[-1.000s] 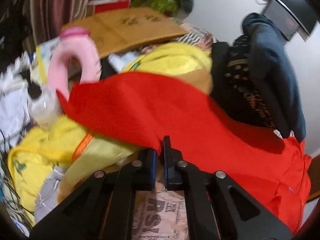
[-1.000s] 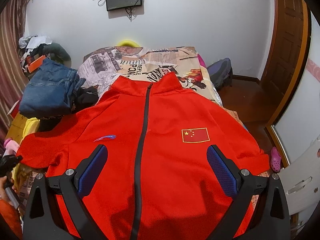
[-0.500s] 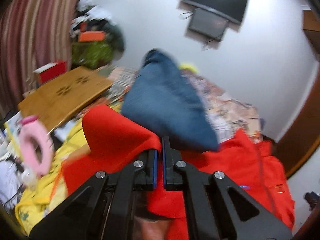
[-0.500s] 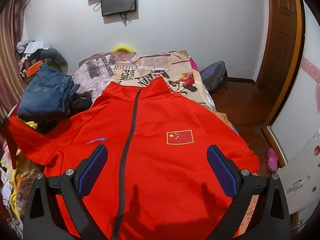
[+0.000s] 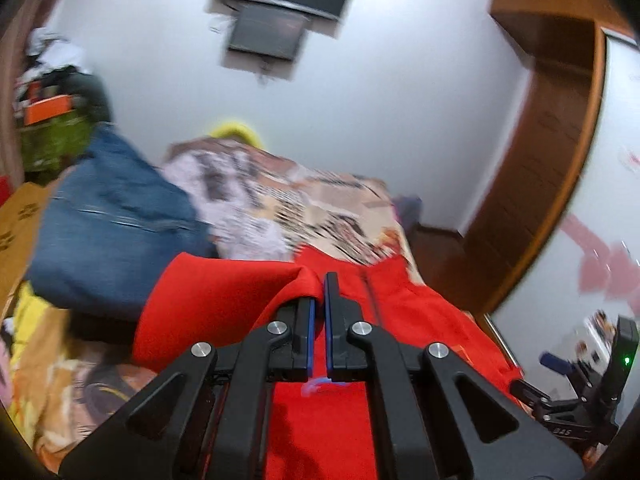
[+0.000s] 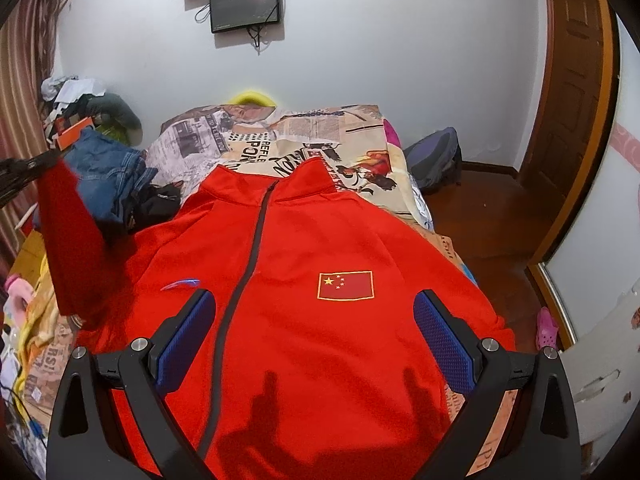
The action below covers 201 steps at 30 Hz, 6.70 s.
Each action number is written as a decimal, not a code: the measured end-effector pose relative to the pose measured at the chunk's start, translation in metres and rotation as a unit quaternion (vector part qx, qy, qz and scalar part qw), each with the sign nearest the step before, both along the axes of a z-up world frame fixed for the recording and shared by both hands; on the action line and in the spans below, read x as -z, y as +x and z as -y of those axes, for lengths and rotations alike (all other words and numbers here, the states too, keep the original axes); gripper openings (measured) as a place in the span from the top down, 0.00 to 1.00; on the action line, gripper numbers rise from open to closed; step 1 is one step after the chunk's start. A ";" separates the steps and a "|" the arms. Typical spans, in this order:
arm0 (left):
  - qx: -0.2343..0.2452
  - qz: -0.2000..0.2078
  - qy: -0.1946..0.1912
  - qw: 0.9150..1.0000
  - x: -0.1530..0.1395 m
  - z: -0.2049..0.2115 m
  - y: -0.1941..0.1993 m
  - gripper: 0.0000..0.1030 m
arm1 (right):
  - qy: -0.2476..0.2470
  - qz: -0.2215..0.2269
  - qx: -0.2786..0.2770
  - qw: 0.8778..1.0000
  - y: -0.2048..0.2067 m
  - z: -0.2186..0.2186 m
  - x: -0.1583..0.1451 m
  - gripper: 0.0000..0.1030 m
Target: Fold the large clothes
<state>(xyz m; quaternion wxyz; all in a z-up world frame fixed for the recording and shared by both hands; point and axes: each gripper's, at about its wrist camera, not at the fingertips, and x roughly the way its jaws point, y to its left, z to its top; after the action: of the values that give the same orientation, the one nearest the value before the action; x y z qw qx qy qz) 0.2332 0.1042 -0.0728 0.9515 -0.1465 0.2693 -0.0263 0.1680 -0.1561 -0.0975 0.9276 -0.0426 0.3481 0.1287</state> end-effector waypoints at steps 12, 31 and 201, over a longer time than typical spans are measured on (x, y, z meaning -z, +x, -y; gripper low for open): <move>0.137 -0.155 0.027 0.978 0.087 0.111 0.040 0.98 | -0.003 -0.015 -0.006 1.000 0.001 0.012 0.011 0.04; 0.128 -0.161 0.094 0.974 0.077 0.108 -0.024 0.48 | -0.037 0.004 -0.021 0.999 -0.009 0.004 -0.003 0.04; 0.036 -0.235 0.083 0.968 0.157 0.093 0.037 0.35 | 0.325 -0.226 0.296 0.870 0.099 0.271 0.157 0.79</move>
<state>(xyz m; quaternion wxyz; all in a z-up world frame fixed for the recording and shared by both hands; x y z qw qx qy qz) 0.2703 0.0108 -0.2301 0.8687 -0.0594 0.4918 -0.0034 0.2671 -0.4268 -0.2544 0.7799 0.3962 0.4829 -0.0396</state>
